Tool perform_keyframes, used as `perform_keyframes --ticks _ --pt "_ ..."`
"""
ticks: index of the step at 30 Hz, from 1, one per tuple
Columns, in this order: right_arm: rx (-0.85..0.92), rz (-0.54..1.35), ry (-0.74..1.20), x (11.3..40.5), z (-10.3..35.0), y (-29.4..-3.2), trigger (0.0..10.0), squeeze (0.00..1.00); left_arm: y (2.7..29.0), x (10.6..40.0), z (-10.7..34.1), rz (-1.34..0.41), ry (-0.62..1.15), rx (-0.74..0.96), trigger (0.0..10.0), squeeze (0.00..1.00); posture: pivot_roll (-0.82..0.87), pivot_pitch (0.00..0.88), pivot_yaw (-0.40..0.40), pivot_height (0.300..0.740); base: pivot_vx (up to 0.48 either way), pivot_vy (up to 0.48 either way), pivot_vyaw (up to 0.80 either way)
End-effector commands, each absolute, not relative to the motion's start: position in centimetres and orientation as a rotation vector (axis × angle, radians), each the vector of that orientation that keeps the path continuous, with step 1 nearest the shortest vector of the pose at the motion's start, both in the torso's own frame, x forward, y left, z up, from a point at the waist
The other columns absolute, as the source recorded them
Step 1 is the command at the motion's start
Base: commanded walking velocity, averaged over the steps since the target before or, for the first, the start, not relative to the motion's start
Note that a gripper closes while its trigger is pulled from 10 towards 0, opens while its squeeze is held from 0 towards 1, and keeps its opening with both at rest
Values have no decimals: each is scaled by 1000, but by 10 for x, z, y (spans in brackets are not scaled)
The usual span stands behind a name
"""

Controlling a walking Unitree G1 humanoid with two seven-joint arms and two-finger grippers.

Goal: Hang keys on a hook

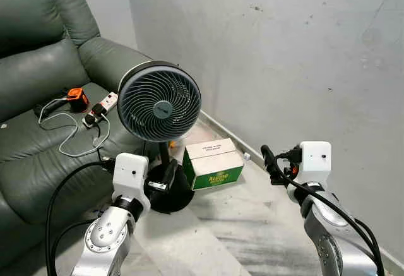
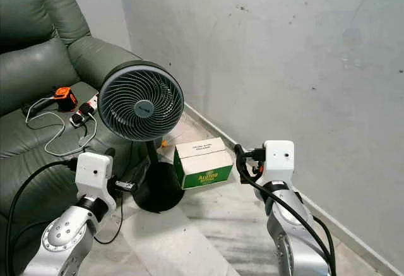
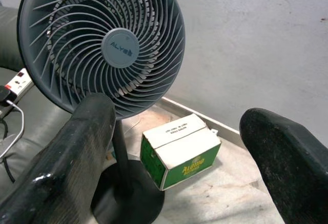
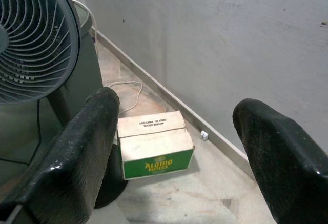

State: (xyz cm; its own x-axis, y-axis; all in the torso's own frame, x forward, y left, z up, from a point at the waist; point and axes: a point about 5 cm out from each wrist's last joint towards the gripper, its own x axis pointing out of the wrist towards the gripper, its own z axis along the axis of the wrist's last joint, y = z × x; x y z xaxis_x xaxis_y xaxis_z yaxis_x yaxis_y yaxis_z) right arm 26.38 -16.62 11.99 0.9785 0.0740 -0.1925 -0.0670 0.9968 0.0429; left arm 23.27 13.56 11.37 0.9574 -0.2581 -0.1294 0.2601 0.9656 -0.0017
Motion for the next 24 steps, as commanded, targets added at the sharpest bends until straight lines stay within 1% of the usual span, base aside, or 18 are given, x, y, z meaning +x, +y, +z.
perform_keyframes --ticks 1,8,10,17,24 --pt "36 69 197 266 120 -166 10000 0 133 233 114 -278 141 9 10000 0 6 68 -17 740 0 0 -800" --pt "37 71 197 268 120 -165 10000 0 129 231 114 -312 148 -1 10000 0 12 61 -17 740 0 0 -800" --pt "36 71 197 269 121 -164 10000 0 128 232 114 -314 147 4 10000 0 9 73 -16 740 0 0 -800" --pt "39 56 199 270 120 -167 10000 0 125 237 118 -308 135 23 10000 0 6 65 -13 740 0 0 -800" --pt "33 49 198 271 121 -168 10000 0 125 237 117 -313 141 0 10000 0 -1 81 -14 740 0 0 -800"
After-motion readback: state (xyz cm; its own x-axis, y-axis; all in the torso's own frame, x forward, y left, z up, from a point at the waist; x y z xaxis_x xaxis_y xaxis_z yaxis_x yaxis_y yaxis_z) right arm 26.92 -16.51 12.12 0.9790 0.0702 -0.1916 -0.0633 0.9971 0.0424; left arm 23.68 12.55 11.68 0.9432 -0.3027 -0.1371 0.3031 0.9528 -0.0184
